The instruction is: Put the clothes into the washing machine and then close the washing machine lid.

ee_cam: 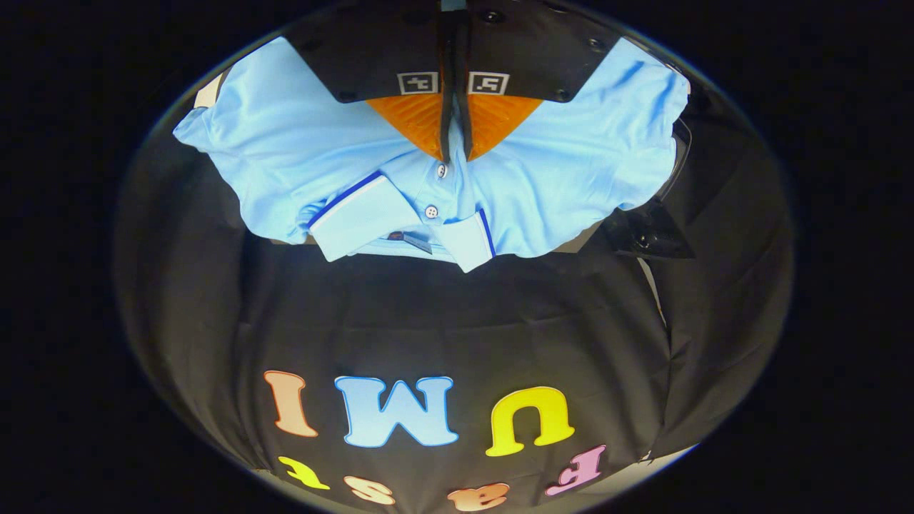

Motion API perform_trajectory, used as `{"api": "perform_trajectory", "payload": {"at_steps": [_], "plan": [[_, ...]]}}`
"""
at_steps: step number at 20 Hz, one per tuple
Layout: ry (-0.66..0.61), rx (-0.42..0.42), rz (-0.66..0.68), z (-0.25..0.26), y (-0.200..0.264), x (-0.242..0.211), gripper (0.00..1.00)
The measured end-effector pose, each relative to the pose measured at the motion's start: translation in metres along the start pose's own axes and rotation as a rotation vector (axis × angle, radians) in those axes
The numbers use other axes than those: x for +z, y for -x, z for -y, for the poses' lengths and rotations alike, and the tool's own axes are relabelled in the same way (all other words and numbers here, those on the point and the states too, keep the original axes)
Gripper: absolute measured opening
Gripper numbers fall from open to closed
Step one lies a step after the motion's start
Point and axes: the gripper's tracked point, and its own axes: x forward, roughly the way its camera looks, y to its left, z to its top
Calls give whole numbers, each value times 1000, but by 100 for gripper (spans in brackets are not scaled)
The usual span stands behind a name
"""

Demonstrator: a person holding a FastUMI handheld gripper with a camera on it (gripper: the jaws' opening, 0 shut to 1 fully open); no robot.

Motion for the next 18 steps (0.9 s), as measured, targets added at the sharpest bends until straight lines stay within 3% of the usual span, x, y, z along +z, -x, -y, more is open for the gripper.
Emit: {"api": "perform_trajectory", "payload": {"at_steps": [8,18], "plan": [[-101,113,108,-17,20,38,1],[-97,191,181,-75,38,67,1]]}}
